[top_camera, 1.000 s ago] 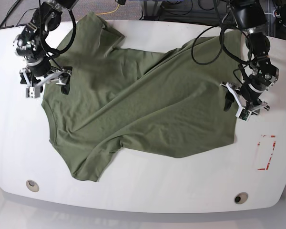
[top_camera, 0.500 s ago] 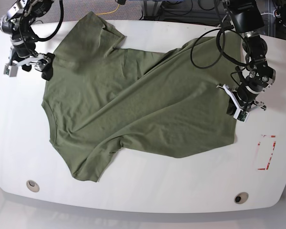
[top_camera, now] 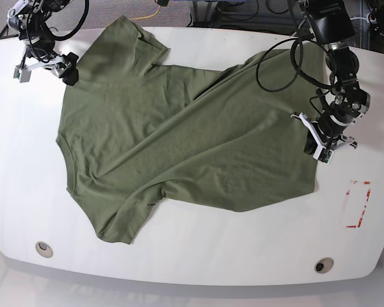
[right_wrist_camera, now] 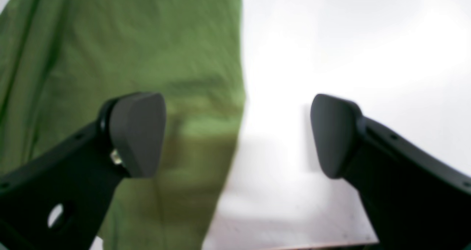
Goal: Layout the t-shirt on the table in an organized manner, then fold the t-shirt properly
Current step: 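Pull the shirt's collar corner away with the right gripper, spreading it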
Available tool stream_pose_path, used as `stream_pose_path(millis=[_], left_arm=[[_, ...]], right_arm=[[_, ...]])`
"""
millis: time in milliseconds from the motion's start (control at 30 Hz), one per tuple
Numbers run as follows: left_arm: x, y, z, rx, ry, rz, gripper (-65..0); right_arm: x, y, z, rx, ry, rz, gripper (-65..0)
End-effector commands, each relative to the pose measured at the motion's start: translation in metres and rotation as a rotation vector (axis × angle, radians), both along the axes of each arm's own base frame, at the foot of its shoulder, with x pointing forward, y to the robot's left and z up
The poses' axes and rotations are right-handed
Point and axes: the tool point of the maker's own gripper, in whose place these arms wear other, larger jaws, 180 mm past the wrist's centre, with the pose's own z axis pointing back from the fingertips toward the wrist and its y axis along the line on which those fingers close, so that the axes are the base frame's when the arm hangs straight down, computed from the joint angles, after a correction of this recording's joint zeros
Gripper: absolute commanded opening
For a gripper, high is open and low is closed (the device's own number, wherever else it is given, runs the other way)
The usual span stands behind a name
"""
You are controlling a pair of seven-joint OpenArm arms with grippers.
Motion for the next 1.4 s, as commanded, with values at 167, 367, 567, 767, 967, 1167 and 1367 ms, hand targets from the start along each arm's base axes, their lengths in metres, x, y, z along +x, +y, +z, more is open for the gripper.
stream_pose_path(millis=[167,367,567,767,967,1167,1367], left_arm=[[0.009,0.003,0.016,-0.005,-0.056,-0.002,-65.0],[0.009,0.003,0.016,-0.005,-0.056,-0.002,-65.0],[0.009,0.003,0.016,-0.005,-0.056,-0.002,-65.0],[0.009,0.003,0.016,-0.003,-0.056,-0.002,-65.0],[0.009,0.003,0.015,-0.004,-0.054,-0.001,-65.0],[0.009,0.003,0.015,-0.003,-0.052,-0.001,-65.0],[0.008,0.004,0.012,-0.005,-0.045,0.0,-65.0]], right_arm=[[0.009,0.011,0.0,0.006,-0.024,0.063,-5.9],[0.015,0.035,-0.007,0.049,-0.024,0.105,-5.9],[0.017,0.051,-0.012,0.081,-0.024,0.12,-6.0],[0.017,0.054,-0.013,0.088,-0.022,0.121,-15.4],[0.017,0.052,-0.013,0.084,-0.019,0.119,-45.0],[0.011,0.044,-0.012,0.06,0.0,0.126,-62.1],[0.004,0.036,-0.012,0.039,0.02,0.133,-62.1]])
